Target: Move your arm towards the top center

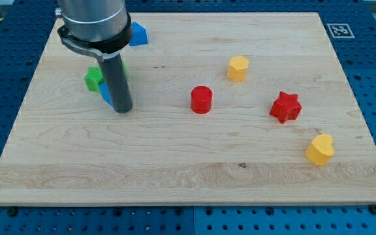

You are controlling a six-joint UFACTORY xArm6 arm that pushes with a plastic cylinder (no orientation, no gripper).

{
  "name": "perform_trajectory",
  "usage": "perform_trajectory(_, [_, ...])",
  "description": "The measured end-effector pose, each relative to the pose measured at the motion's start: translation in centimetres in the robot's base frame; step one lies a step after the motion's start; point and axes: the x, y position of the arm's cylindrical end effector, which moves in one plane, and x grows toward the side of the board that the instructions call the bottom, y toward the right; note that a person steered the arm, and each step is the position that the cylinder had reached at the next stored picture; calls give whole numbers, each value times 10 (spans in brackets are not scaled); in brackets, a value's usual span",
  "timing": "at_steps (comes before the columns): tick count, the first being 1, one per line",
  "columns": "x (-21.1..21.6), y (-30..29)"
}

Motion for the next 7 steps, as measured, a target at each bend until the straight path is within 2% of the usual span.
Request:
perform_trajectory(2, [-10,7])
perform_trajectory(3, [-10,47])
perform_trajectory(4, [-30,61])
perform_trajectory(7, [-135,75])
